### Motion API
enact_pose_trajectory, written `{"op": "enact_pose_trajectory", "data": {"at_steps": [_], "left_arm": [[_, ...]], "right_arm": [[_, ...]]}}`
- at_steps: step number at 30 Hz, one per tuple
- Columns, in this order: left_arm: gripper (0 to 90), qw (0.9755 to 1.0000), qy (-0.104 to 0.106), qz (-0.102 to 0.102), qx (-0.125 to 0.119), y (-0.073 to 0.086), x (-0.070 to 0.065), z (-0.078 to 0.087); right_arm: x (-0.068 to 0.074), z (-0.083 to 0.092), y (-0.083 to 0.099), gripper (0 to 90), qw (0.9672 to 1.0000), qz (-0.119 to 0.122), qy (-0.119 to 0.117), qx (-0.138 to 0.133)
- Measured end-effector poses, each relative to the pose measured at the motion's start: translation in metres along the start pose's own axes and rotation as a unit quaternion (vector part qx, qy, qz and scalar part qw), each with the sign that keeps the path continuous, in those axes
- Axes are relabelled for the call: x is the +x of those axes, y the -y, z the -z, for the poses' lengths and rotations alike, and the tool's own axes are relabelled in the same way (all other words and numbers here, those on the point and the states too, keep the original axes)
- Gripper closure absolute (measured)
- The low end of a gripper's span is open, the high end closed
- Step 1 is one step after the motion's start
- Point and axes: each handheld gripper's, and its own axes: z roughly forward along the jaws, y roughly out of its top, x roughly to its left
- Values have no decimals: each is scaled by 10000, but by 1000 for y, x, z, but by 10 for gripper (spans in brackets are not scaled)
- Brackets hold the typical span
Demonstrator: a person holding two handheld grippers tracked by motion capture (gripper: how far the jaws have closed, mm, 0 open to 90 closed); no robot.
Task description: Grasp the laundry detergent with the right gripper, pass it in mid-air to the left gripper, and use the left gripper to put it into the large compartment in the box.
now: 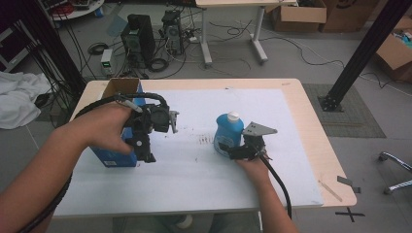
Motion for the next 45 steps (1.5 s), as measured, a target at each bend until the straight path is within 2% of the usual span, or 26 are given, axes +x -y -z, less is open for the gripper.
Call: {"op": "enact_pose_trajectory", "data": {"at_steps": [7, 14, 19, 30, 45], "left_arm": [[1, 10000, -12, 49, 17, 4, 1, 0], [1, 10000, 10, 72, 28, 4, 1, -2], [1, 10000, 12, 44, 31, 3, 1, -2], [1, 10000, 24, 39, 35, 2, 2, -4], [1, 10000, 45, 19, 74, -1, 2, -5]], "right_arm": [[-2, -2, 2, 143, 9999, -121, 29, -5], [-1, -4, 3, 177, 9999, -115, 18, -27], [-1, -2, 3, 246, 10000, -79, 22, -51], [0, -2, 4, 272, 9999, -93, 41, -74], [3, -3, 4, 364, 9999, -15, -17, -114]]}}
